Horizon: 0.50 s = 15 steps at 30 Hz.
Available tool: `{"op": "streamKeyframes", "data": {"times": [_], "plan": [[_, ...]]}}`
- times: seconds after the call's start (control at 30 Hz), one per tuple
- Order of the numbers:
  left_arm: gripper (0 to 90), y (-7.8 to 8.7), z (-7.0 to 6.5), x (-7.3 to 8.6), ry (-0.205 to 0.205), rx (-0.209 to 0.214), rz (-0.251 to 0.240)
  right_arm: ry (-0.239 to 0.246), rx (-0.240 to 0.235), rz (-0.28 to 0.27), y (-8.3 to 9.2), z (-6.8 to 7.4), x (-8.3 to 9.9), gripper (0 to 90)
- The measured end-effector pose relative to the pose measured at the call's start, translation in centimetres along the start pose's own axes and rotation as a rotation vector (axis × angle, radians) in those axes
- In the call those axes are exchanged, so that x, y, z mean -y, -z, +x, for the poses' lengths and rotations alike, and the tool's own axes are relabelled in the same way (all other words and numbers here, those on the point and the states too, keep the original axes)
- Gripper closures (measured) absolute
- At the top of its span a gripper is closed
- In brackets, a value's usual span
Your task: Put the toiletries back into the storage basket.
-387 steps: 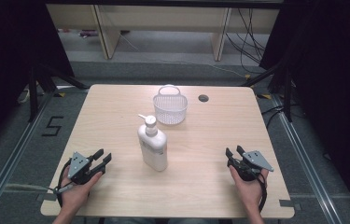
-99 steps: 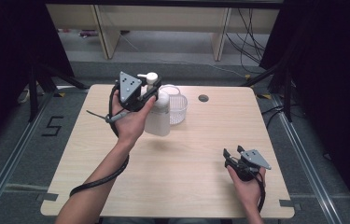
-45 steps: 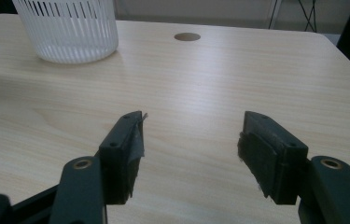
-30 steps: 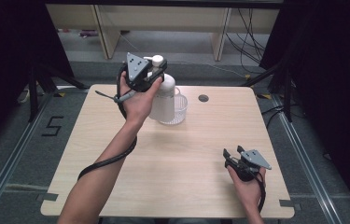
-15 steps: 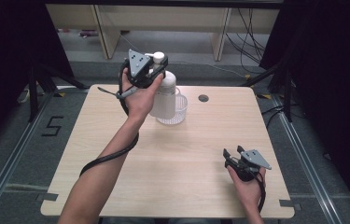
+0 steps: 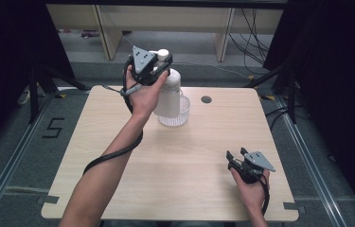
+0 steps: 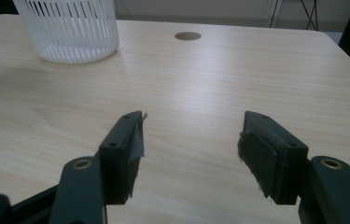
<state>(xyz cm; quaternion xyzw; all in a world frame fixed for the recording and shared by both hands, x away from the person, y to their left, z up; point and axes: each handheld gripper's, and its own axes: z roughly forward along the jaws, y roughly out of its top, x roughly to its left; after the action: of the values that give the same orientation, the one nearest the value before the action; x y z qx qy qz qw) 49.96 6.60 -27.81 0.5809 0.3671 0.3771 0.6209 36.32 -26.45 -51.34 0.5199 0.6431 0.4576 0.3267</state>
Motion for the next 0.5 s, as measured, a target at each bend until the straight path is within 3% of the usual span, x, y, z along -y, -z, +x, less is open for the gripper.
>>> {"op": "streamKeyframes", "data": {"times": [0.1,0.2,0.23,0.27,0.3,0.5], "plan": [[59.2,-0.19,-0.03,-0.04,-0.002,0.004,0.002,-0.011,0.002,0.016,0.09,0.16,-0.02,40.2],[59.2,-0.26,-0.24,-0.04,0.026,-0.003,0.014,-0.011,0.003,0.018,0.1,0.16,-0.03,40.2],[59.2,-0.34,-0.15,-0.1,0.011,-0.006,0.009,-0.006,0.008,0.021,0.09,0.12,-0.03,40.2],[59.2,-0.46,-0.17,-0.14,0.012,0.002,0.007,0.037,0.007,0.016,0.08,-0.21,-0.1,40.2],[59.2,-0.47,-0.28,-0.16,0.025,-0.001,0.012,0.036,0.006,0.016,0.07,-0.2,-0.1,40.2],[59.2,-0.91,-0.49,-0.51,0.003,0.011,0.003,0.027,0.001,0.022,0.07,-0.14,-0.11,40.1]]}}
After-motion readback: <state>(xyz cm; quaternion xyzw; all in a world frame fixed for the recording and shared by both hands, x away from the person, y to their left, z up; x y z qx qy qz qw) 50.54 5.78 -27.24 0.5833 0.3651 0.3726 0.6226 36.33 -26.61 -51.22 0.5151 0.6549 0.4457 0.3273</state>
